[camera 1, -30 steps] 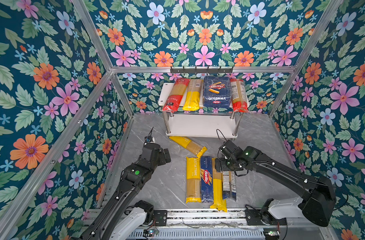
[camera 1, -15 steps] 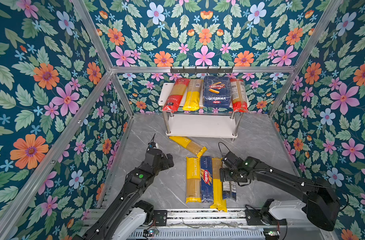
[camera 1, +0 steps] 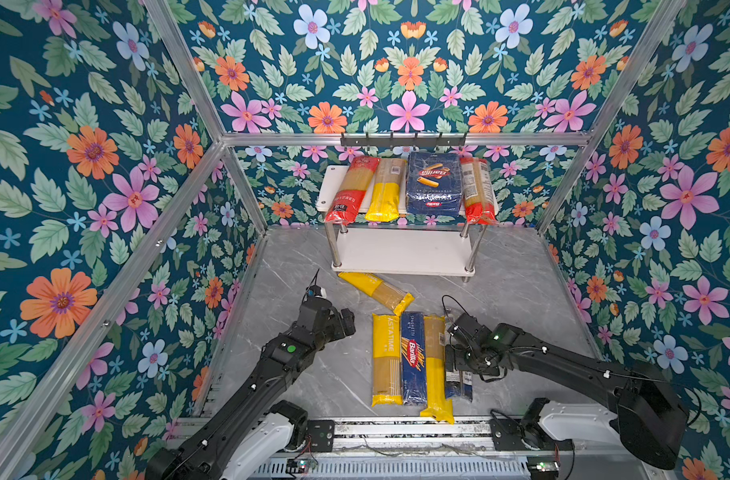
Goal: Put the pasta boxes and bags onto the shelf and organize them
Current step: 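Lower the right gripper onto the white-labelled bag while the left nears the PASTATIME bag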
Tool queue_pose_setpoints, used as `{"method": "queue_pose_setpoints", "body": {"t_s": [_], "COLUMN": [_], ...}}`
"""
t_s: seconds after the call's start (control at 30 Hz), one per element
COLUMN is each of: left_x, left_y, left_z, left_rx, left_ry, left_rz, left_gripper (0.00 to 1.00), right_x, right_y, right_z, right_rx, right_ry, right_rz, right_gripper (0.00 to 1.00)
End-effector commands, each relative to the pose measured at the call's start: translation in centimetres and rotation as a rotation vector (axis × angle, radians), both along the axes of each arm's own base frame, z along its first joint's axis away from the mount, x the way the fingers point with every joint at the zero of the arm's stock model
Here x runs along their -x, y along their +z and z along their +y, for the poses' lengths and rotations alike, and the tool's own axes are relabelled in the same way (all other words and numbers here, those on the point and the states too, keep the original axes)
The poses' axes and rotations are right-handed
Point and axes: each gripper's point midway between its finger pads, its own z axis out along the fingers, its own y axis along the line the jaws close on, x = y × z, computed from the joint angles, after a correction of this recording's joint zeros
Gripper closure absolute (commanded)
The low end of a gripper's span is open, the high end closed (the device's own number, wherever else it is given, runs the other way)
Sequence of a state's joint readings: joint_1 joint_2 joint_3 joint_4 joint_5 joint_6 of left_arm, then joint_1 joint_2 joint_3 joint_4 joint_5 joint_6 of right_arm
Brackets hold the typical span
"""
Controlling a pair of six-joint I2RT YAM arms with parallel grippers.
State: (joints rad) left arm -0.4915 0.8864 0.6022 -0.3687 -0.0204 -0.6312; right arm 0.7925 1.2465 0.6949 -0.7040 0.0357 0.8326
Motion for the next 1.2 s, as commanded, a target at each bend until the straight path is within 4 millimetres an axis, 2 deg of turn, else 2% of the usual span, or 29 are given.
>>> {"method": "queue_pose_setpoints", "body": {"t_s": [0.0, 0.17, 0.33, 0.7, 0.87, 1.0, 1.17], "left_x": [-0.4, -0.5, -0.4, 0.3, 1.1, 1.6, 1.7], "left_y": [0.4, 0.0, -0.4, -2.0, -3.2, -3.7, -3.7], "left_z": [-0.8, -2.1, -4.4, -11.9, -14.5, -15.8, -15.8], "left_rx": [0.031, 0.009, -0.045, -0.033, -0.055, -0.07, -0.083], "left_ry": [-0.007, -0.038, -0.086, -0.248, -0.316, -0.349, -0.354], "left_rz": [-0.017, -0.013, -0.011, 0.02, 0.04, 0.05, 0.048], "left_gripper": [0.06, 0.06, 0.06, 0.06, 0.06, 0.06, 0.06], "right_x": [0.1, 0.2, 0.5, 1.0, 1.1, 1.2, 1.3], "right_y": [-0.3, -0.8, -1.3, -2.4, -2.8, -3.4, -3.7], "right_z": [0.3, 0.5, 0.4, -0.1, -0.5, -0.6, -0.7], "right_rx": [-0.024, -0.041, -0.033, -0.024, -0.003, 0.014, 0.025], "right_ry": [-0.014, -0.016, -0.017, -0.026, -0.039, -0.044, -0.05], "right_rz": [0.003, 0.009, 0.018, 0.032, 0.04, 0.057, 0.076], "right_gripper": [0.02, 0.02, 0.02, 0.02, 0.02, 0.02, 0.02]}}
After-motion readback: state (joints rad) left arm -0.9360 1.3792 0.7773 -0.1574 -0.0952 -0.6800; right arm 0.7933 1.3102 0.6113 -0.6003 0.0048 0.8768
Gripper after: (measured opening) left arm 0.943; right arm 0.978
